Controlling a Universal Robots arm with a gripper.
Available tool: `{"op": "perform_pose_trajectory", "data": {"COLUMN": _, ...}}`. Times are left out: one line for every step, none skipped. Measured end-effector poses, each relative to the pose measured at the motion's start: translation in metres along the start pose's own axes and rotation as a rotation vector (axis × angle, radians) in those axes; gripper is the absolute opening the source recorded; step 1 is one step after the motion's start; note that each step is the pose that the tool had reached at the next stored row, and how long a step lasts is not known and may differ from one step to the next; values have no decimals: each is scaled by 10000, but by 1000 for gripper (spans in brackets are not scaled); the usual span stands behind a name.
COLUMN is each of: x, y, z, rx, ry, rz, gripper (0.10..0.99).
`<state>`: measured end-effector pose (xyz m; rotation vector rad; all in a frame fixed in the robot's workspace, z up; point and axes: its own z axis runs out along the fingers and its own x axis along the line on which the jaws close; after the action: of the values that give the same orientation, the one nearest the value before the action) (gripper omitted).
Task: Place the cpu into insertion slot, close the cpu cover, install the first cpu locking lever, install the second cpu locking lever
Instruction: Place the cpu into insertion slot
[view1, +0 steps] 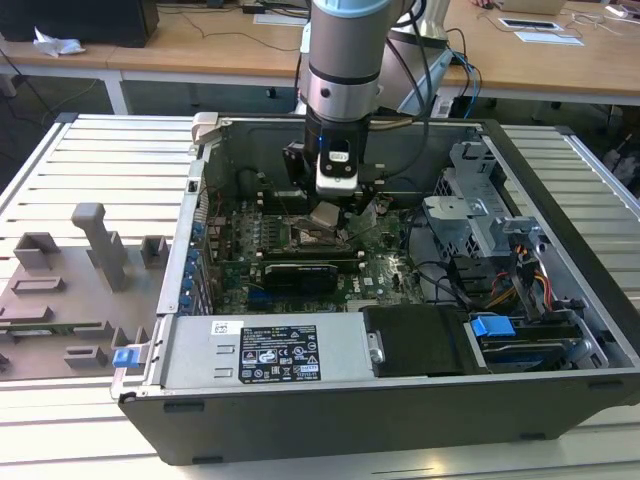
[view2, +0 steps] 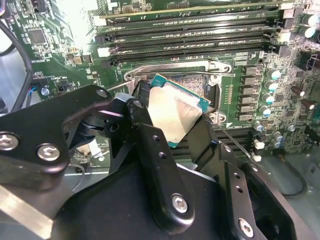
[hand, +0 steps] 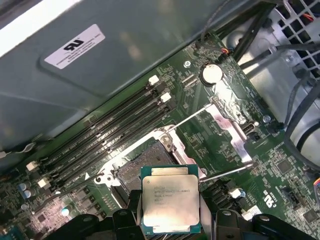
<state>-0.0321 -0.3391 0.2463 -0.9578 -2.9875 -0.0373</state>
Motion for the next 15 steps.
{"op": "perform_pose_trajectory", "data": {"x": 0, "y": 0, "z": 0, "rx": 19, "ry": -17, "rz": 65, "gripper": 545}}
{"op": "perform_pose_trajectory", "data": {"x": 0, "y": 0, "z": 0, "rx": 55, "ry": -45, "rz": 185, "gripper": 545}}
{"op": "perform_pose_trajectory", "data": {"x": 0, "y": 0, "z": 0, "rx": 73, "ry": -59, "rz": 242, "gripper": 545}}
{"op": "perform_pose_trajectory", "data": {"x": 0, "y": 0, "z": 0, "rx": 89, "ry": -72, "rz": 295, "gripper": 545}}
{"op": "perform_pose_trajectory", "data": {"x": 0, "y": 0, "z": 0, "rx": 113, "ry": -93, "rz": 402, "gripper": 545}}
{"op": "perform_pose_trajectory", "data": {"x": 0, "y": -1, "z": -1, "rx": 122, "ry": -99, "rz": 465, "gripper": 545}}
{"op": "perform_pose_trajectory", "data": {"x": 0, "y": 0, "z": 0, "rx": 128, "ry": -105, "rz": 532, "gripper": 545}}
{"op": "perform_pose_trajectory", "data": {"x": 0, "y": 0, "z": 0, "rx": 134, "ry": -112, "rz": 622, "gripper": 545}}
{"op": "perform_pose_trajectory", "data": {"x": 0, "y": 0, "z": 0, "rx": 138, "ry": -117, "rz": 697, "gripper": 545}}
{"op": "perform_pose_trajectory", "data": {"x": 0, "y": 0, "z": 0, "rx": 143, "ry": -123, "rz": 804, "gripper": 545}}
{"op": "perform_pose_trajectory", "data": {"x": 0, "y": 0, "z": 0, "rx": 146, "ry": -126, "rz": 859, "gripper": 545}}
{"op": "perform_pose_trajectory", "data": {"x": 0, "y": 0, "z": 0, "rx": 148, "ry": -130, "rz": 931, "gripper": 545}}
{"op": "perform_pose_trajectory", "data": {"x": 0, "y": 0, "z": 0, "rx": 154, "ry": -135, "rz": 1051, "gripper": 545}}
{"op": "perform_pose_trajectory", "data": {"x": 0, "y": 0, "z": 0, "rx": 157, "ry": -140, "rz": 1172, "gripper": 545}}
{"op": "perform_pose_trajectory", "data": {"x": 0, "y": 0, "z": 1, "rx": 160, "ry": -145, "rz": 1301, "gripper": 545}}
